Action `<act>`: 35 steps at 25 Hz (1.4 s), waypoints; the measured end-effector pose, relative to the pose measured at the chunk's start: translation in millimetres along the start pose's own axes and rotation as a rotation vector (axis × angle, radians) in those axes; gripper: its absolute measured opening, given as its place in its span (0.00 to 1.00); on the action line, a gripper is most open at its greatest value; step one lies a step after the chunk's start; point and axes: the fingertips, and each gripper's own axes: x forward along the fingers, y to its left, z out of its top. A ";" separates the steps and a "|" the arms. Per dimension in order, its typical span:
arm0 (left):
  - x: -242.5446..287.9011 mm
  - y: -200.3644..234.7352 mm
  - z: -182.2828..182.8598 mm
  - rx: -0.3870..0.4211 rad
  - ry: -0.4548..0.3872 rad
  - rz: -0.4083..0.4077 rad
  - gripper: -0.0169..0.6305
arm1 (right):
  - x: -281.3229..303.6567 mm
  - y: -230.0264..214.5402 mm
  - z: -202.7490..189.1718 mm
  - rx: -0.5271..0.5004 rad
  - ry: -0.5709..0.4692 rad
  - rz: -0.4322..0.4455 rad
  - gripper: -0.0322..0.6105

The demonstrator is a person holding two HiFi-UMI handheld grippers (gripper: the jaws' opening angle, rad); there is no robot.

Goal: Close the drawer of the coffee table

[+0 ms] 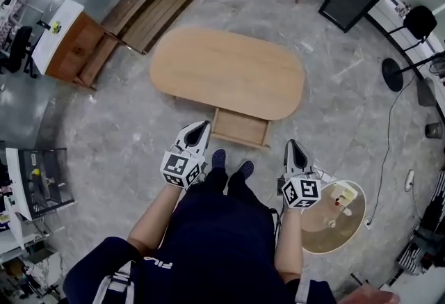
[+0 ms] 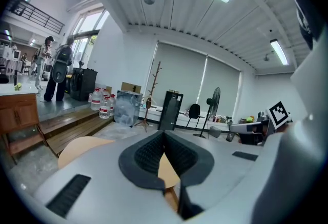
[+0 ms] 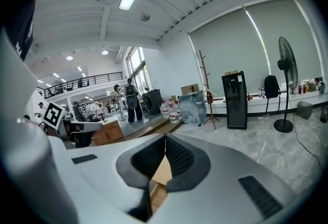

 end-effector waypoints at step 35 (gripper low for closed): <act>92.9 109.1 -384.2 -0.008 0.219 0.085 0.07 | 97.0 -97.0 -377.5 0.041 0.101 -0.078 0.09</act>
